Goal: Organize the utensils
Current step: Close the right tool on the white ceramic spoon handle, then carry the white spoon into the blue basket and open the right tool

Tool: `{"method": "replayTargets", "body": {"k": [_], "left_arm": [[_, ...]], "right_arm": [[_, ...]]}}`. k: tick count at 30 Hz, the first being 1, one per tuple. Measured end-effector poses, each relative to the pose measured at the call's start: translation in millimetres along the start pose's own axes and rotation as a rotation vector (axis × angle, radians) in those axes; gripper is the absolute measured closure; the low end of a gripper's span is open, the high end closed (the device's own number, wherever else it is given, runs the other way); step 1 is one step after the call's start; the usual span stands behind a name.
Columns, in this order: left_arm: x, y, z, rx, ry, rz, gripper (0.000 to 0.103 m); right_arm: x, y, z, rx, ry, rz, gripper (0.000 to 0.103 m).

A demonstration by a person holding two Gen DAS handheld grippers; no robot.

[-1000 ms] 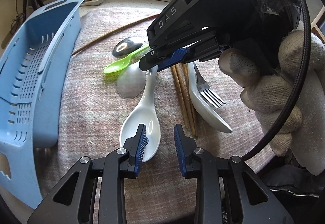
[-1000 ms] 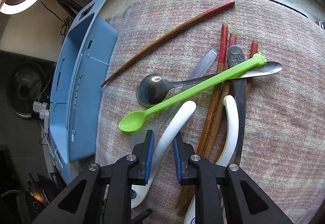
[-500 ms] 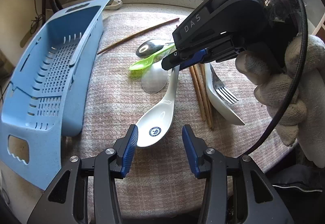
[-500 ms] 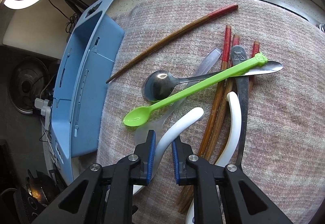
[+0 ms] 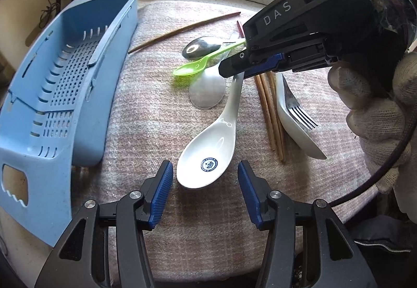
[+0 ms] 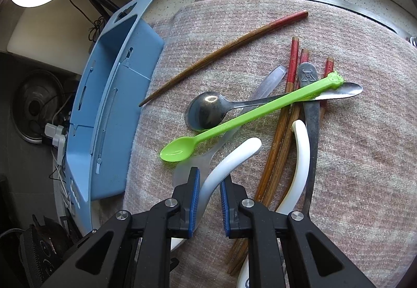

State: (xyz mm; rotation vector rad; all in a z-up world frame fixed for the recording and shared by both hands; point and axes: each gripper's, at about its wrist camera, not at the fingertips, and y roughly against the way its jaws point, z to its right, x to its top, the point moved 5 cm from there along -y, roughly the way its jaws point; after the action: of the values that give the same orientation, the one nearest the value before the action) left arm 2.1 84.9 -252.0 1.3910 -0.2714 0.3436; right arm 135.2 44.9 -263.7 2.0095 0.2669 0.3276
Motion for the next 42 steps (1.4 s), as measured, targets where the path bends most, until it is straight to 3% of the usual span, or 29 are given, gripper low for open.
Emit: {"method": "replayTargets", "body": {"k": [13, 20, 31, 42], "left_arm": [[11, -16, -6, -0.043, 0.037, 0.014, 0.060], [9, 5, -7, -0.044, 0.042, 0.055, 0.060], [34, 60, -47, -0.012, 0.062, 0.181, 0.060], [45, 63, -112, 0.066, 0.107, 0.199, 0.060]], "right_arm": [[-2, 8, 2, 0.005, -0.004, 0.020, 0.090], [-1, 28, -5, 0.030, 0.004, 0.049, 0.091], [27, 62, -77, 0.092, 0.096, 0.122, 0.091], [65, 26, -146, 0.092, 0.168, 0.096, 0.091]]}}
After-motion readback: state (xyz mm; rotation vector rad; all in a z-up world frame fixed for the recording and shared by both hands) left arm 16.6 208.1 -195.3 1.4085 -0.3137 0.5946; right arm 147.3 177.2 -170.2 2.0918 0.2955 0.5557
